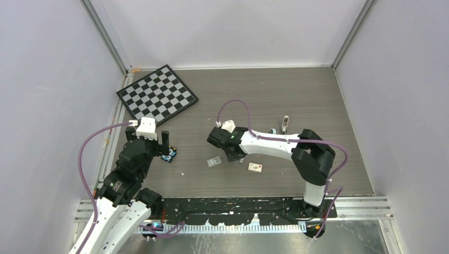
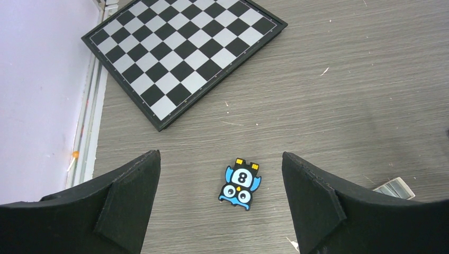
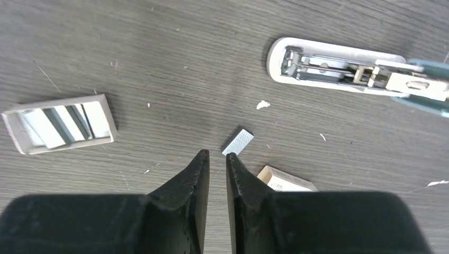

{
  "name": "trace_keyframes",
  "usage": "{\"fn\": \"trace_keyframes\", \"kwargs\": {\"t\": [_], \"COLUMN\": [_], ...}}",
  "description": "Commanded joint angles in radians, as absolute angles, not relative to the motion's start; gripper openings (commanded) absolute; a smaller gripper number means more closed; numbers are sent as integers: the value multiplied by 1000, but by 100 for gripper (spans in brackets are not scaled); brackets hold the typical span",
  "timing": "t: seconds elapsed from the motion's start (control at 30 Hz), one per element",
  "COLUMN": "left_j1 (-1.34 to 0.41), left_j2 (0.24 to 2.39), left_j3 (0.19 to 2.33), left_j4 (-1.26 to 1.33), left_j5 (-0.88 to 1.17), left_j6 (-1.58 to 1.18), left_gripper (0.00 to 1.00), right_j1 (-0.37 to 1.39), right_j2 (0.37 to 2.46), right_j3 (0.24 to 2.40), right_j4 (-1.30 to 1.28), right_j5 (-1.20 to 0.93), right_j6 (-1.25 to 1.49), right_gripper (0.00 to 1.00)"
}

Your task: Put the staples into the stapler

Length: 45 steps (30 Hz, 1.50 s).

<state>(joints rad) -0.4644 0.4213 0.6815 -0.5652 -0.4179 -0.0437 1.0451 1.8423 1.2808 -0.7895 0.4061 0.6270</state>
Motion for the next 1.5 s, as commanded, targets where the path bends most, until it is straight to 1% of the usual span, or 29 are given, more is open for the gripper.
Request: {"fn": "trace_keyframes", "kwargs": {"t": [0.0,0.17,0.33,0.5,0.6,0.93,1.47], "left_j1": [-462,-463,-463,-463,-463,-462,-463], "left_j2": [419,414,399,385,384,379,387], "left_j3": [681,681,680,676,677,675,675], "left_j4": [-514,-513,-513,-511,-512,-511,-510], "left_j5": [-404,-395,-382,-363,-361,-364,-365], "left_j6": [-41,-42,-44,-48,-49,-48,-47], "left_gripper": [85,85,85,85,85,85,85], "right_j1": [1014,1001,991,970,963,936,932], "right_j2": [1746,1721,1744,1733,1725,1717,1733], "right_j3": [1266,1246,1254,1178,1143,1094,1118], "right_j4": [-784,-791,-878,-827,-778,-712,-716], "right_j5": [456,474,550,525,519,484,453], "right_j6": [774,958,1173,1287,1315,1330,1304], "right_gripper": [25,31,32,33,35,35,35]}}
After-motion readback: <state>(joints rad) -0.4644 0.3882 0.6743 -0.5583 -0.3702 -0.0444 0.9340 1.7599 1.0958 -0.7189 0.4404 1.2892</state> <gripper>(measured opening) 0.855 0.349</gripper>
